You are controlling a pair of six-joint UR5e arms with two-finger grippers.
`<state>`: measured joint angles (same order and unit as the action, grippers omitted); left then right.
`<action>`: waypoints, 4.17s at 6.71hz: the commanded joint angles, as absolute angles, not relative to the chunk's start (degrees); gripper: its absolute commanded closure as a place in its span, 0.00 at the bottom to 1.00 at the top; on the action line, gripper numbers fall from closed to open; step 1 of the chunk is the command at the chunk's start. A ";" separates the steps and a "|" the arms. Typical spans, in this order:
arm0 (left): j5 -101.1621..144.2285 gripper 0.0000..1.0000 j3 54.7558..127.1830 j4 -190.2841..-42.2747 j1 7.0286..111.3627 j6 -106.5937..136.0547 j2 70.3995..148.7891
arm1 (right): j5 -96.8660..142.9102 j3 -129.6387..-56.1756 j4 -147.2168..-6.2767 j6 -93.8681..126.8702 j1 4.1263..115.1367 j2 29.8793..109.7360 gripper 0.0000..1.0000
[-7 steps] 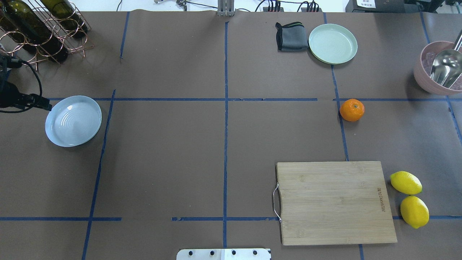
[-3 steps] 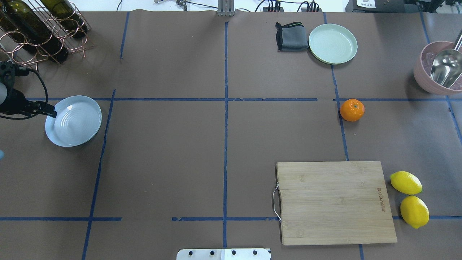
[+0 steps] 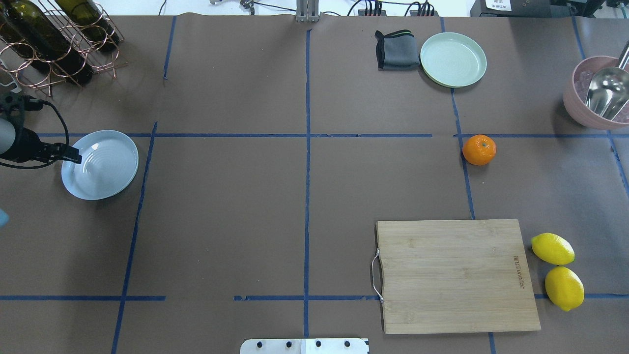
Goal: Pick orange to plate
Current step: 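Lower the left gripper and pinch the light blue plate's rim, then lift the plate with the left gripper to table center while right arm reaches toward orange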
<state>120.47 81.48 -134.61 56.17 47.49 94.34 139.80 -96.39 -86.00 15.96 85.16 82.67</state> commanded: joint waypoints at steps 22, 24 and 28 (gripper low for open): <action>114.46 1.00 83.88 -124.19 34.38 98.86 126.89 | 132.03 -101.78 -69.70 55.45 62.59 79.82 0.00; 113.29 1.00 83.14 -124.37 34.10 98.53 127.00 | 131.22 -101.69 -69.70 56.94 60.83 78.93 0.00; 113.03 0.00 84.80 -124.19 34.97 91.08 125.25 | 127.03 -101.16 -69.70 57.04 57.06 78.49 0.00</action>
<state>113.18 83.77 -124.26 34.49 93.66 125.89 129.00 -101.30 -69.70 57.03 58.71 78.52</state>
